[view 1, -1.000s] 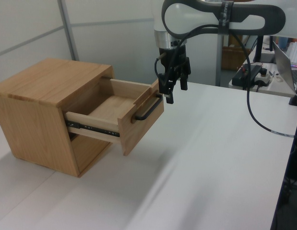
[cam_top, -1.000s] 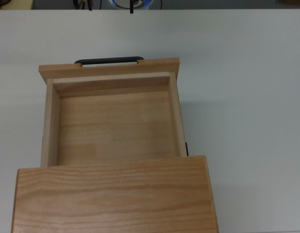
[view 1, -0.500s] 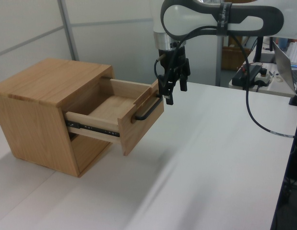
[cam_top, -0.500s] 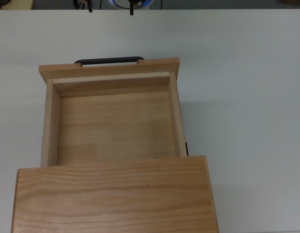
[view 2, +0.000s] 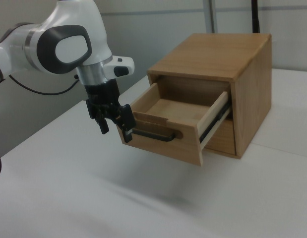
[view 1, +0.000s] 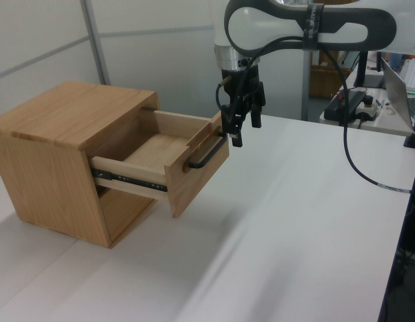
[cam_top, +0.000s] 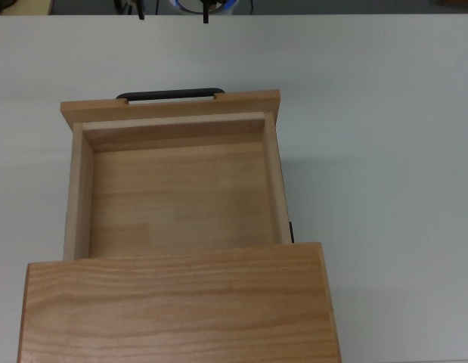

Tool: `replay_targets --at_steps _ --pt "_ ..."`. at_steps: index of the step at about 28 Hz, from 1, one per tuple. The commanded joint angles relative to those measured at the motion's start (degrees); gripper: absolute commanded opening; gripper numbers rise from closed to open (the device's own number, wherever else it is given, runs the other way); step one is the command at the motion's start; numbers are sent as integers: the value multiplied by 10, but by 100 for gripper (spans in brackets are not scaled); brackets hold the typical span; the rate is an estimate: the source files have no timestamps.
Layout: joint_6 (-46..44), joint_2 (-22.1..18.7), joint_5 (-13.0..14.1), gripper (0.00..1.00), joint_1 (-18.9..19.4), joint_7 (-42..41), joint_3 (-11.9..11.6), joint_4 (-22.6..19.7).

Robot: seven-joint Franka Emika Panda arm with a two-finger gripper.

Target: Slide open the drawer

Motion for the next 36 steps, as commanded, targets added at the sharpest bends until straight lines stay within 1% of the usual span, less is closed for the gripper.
replay_targets --at_steps 1,36 --pt "-8 1 3 100 1 -13 0 5" --pt "-8 9 -3 100 2 -31 2 6"
